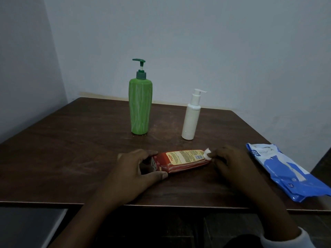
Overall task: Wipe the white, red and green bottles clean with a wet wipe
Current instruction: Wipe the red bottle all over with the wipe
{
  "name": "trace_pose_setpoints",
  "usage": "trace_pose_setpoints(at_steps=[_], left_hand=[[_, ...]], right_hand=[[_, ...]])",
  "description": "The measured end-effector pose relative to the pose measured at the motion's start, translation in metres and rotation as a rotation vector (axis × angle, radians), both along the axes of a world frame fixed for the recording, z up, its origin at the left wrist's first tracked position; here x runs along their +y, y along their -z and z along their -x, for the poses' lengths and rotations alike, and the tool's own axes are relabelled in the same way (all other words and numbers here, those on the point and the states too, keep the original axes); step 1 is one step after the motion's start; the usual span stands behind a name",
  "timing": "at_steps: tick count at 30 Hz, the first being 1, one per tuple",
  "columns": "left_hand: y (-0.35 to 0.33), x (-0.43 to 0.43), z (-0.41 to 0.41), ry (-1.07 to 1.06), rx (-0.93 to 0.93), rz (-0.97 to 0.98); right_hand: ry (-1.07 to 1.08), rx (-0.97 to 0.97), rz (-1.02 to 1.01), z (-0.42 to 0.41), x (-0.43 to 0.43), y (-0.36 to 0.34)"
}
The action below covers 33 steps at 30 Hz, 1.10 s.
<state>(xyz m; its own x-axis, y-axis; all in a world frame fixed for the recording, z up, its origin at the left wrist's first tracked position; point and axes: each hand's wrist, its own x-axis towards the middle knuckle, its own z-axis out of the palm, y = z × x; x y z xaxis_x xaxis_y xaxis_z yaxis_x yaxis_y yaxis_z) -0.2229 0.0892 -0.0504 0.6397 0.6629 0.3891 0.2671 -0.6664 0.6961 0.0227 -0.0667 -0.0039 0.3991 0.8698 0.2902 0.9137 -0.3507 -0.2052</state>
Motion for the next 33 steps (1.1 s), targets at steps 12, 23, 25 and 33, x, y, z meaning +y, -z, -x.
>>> trace_pose_setpoints(at_steps=[12, 23, 25, 33], left_hand=[[-0.003, -0.004, 0.000, 0.021, -0.003, 0.069], [-0.007, -0.005, 0.001, 0.049, -0.040, 0.076], [-0.007, -0.006, 0.002, 0.049, -0.047, 0.074], [-0.004, -0.001, 0.004, 0.048, -0.022, 0.070]], right_hand=[[-0.006, 0.117, -0.205, 0.029, -0.003, 0.005], [-0.242, 0.110, -0.259, 0.061, -0.004, 0.008], [-0.317, 0.053, -0.221, 0.066, -0.002, 0.011], [-0.097, -0.083, -0.075, 0.049, 0.003, 0.001]])
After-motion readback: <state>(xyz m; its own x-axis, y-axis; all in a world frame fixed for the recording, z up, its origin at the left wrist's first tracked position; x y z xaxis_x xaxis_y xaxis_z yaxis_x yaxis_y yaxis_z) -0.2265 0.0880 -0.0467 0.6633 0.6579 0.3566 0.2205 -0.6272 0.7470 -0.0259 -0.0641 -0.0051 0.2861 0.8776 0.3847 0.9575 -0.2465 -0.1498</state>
